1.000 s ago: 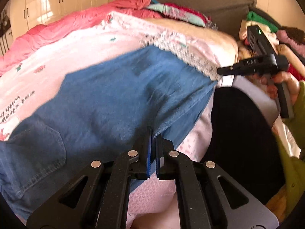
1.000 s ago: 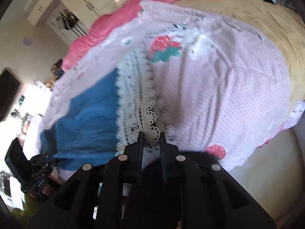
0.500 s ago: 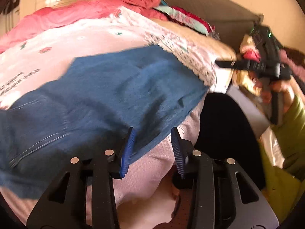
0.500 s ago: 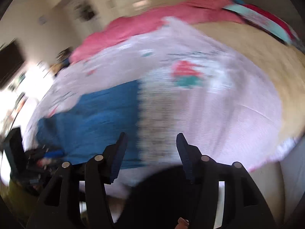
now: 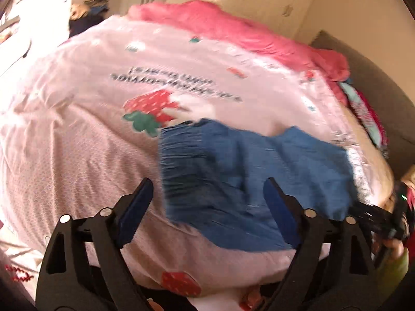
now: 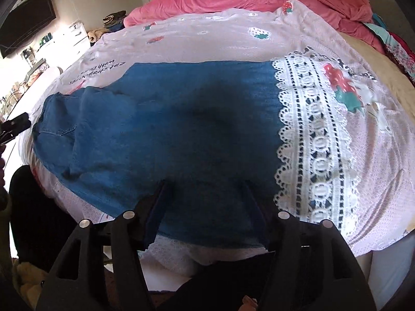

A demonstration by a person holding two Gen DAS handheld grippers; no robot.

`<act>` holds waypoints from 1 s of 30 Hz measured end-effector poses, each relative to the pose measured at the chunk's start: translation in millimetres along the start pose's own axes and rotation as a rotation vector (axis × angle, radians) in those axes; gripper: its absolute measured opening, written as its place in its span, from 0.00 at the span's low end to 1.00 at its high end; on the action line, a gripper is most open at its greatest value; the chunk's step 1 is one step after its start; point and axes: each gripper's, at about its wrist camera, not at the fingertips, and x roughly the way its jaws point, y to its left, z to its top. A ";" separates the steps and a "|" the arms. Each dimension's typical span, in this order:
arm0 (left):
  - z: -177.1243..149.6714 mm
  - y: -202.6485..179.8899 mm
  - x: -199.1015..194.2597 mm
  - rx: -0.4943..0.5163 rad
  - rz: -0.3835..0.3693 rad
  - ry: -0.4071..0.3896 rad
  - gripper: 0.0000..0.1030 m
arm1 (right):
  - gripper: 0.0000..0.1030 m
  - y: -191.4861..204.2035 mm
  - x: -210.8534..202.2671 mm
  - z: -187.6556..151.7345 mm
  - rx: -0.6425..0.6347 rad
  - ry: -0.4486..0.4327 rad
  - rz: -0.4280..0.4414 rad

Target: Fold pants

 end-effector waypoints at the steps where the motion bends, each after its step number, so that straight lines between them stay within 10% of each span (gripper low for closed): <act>1: 1.9 -2.0 8.6 -0.004 0.008 0.016 0.78 | 0.57 -2.8 -2.1 -1.7 0.006 -0.001 0.001; 5: 1.0 -3.4 29.5 -0.004 0.014 0.017 0.36 | 0.57 -3.1 -3.4 -3.9 0.009 -0.004 -0.005; 8: 0.7 -2.1 21.0 -0.009 0.002 -0.004 0.34 | 0.60 1.1 -3.6 -5.5 -0.006 -0.002 -0.012; 16: -1.3 26.0 29.4 -0.027 0.094 0.071 0.43 | 0.66 1.4 0.2 -5.2 -0.005 -0.002 0.003; 23: 4.9 19.8 -14.1 -0.038 0.125 -0.062 0.59 | 0.68 2.3 -8.9 -5.5 -0.002 -0.011 0.005; 30: 18.7 -69.2 -15.2 0.152 -0.060 -0.086 0.72 | 0.68 21.3 -10.5 -0.1 -0.036 -0.034 0.067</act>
